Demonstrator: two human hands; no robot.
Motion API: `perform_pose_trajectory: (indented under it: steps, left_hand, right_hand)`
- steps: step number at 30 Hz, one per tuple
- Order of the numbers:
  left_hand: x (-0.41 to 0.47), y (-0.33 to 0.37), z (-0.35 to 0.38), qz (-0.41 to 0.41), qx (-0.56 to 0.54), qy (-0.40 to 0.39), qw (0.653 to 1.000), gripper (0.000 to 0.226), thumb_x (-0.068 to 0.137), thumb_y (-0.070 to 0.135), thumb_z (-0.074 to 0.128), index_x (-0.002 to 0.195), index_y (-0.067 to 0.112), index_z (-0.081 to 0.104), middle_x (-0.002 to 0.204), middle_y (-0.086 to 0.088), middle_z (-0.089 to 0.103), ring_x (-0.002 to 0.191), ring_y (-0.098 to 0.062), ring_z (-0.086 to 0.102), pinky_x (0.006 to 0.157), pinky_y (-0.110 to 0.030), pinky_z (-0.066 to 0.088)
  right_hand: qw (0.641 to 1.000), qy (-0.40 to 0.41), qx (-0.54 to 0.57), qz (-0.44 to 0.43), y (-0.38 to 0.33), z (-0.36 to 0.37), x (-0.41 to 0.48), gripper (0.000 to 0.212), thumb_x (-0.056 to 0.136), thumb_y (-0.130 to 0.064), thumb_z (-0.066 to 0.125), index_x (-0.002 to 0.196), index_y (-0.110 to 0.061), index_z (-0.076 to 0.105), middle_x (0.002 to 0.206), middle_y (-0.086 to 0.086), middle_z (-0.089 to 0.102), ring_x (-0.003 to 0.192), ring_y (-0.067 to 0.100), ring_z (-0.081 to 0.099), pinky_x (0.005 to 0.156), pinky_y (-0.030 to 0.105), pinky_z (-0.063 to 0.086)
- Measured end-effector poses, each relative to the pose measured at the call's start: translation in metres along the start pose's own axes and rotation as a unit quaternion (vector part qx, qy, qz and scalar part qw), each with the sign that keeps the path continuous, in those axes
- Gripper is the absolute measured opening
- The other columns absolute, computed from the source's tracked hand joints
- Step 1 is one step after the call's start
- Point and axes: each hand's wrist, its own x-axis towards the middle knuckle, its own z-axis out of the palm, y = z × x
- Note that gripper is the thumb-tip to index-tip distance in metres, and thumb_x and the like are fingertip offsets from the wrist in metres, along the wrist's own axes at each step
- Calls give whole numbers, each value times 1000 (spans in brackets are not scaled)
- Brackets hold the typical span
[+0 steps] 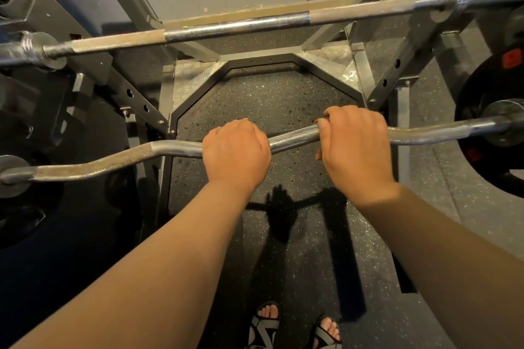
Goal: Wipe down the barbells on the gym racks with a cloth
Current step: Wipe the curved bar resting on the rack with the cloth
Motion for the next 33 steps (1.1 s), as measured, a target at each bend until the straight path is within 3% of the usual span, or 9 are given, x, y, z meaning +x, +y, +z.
perform_pose_trajectory:
  steps: [3, 7, 11, 15, 19, 23, 27, 33]
  left_hand:
    - [0, 1, -1, 1, -2, 2, 1000, 33, 103, 32, 34, 76, 22, 51, 67, 8, 41, 62, -16, 43, 65, -33, 28]
    - [0, 1, -2, -1, 3, 6, 1000, 33, 103, 31, 35, 77, 23, 53, 67, 8, 42, 62, -17, 43, 66, -32, 27]
    - [1, 4, -3, -3, 7, 0, 1000, 33, 103, 31, 35, 77, 23, 53, 70, 7, 45, 64, -17, 41, 67, -32, 26]
    - [1, 4, -3, -10, 2, -1, 1000, 32, 103, 31, 34, 78, 23, 53, 71, 6, 46, 65, -17, 41, 71, -33, 27]
    - [1, 2, -2, -8, 10, 4, 1000, 33, 103, 31, 35, 76, 23, 52, 68, 6, 45, 64, -18, 42, 69, -32, 27]
    - [1, 2, 0, -7, 9, 1, 1000, 35, 103, 30, 35, 75, 21, 54, 65, 7, 42, 62, -18, 43, 69, -33, 28]
    - [1, 6, -2, -6, 12, -15, 1000, 36, 104, 30, 33, 76, 22, 53, 61, 9, 36, 62, -17, 42, 71, -33, 27]
    - [0, 10, -2, -21, -13, -2, 1000, 38, 108, 30, 29, 79, 20, 53, 73, 3, 53, 66, -22, 50, 69, -36, 35]
  right_hand:
    - [1000, -4, 0, -19, -4, 1, -5, 37, 110, -39, 32, 114, -13, 59, 103, 4, 58, 96, 27, 50, 97, 44, 37]
    - [990, -78, 2, -119, 28, -14, 2, 34, 110, -42, 33, 123, -19, 54, 105, -2, 56, 95, 20, 52, 87, 37, 40]
    - [999, -50, 10, -5, 49, -20, 2, 41, 110, -41, 24, 101, -20, 58, 82, -5, 50, 75, 20, 48, 75, 37, 37]
    - [999, -9, 18, 41, 18, -7, -1, 38, 109, -36, 29, 105, -17, 62, 92, -1, 58, 88, 24, 53, 91, 44, 41]
    - [997, -29, 53, -43, 7, -6, 0, 29, 109, -32, 39, 119, -14, 59, 105, 1, 55, 96, 23, 50, 95, 40, 36]
    - [993, -57, 22, -97, 35, -15, -2, 37, 109, -38, 37, 131, -13, 54, 112, 2, 58, 99, 23, 53, 92, 40, 40]
    - [999, -18, -13, -49, 24, -6, -2, 33, 109, -37, 37, 111, -12, 58, 99, 7, 58, 87, 28, 52, 85, 44, 40]
    - [999, -11, -31, -29, 14, -5, 6, 34, 109, -36, 36, 98, -12, 57, 90, 6, 55, 81, 28, 50, 80, 44, 39]
